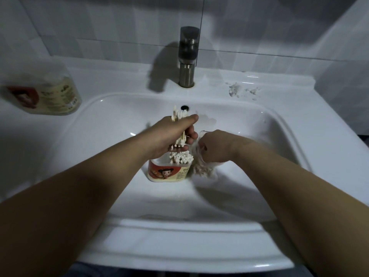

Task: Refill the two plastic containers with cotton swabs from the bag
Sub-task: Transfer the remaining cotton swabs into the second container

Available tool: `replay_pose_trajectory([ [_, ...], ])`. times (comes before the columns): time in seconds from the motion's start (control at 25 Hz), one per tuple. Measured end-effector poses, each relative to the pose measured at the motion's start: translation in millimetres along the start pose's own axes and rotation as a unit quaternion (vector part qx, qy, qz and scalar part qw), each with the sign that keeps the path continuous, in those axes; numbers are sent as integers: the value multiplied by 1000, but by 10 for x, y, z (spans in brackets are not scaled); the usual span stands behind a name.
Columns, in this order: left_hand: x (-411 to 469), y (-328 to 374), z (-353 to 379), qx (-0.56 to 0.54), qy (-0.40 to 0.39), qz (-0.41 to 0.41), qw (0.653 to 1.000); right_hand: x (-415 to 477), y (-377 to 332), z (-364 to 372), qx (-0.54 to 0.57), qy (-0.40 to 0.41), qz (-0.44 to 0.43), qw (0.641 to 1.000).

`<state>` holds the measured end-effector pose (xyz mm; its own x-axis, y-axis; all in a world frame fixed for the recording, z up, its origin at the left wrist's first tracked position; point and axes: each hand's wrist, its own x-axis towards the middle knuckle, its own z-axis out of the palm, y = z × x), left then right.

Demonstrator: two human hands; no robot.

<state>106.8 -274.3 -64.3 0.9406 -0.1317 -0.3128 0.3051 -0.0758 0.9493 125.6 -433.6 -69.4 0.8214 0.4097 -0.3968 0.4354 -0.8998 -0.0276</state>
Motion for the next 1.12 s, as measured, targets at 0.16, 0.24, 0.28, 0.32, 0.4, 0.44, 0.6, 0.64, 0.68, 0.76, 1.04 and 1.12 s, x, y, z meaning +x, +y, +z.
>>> replay_pose_trajectory([
  [0.16,-4,-3,17,14,1,10,1000,-24,-53,11,-4,-29,-8,1000],
  [0.24,-3,-12,15,21,-1,13,1000,-17,-65,17,2,-47,-5,999],
  [0.28,-2,-18,13,23,-3,14,1000,-9,-60,13,5,-53,-1,999],
  [0.32,1,-24,11,24,-5,15,1000,-7,-54,2,10,-59,4,998],
  [0.4,4,-30,8,24,-8,15,1000,-12,-33,-19,25,-69,13,997],
  [0.44,4,-31,10,24,-10,14,1000,-20,-29,-27,27,-71,16,997],
  [0.6,7,-38,26,31,-13,16,999,-29,-43,-25,12,-52,17,998],
  [0.64,7,-40,32,33,-12,17,999,-20,-32,-32,16,-38,14,999],
  [0.68,7,-41,37,35,-9,21,999,-11,-20,-44,18,-23,9,1000],
  [0.76,6,-43,35,46,1,31,998,-9,5,-70,10,0,0,1000],
  [1.04,10,-50,30,66,-15,33,997,-85,81,-178,43,59,4,997],
  [1.12,10,-56,40,70,-13,33,997,-91,77,-180,24,63,-7,998],
])
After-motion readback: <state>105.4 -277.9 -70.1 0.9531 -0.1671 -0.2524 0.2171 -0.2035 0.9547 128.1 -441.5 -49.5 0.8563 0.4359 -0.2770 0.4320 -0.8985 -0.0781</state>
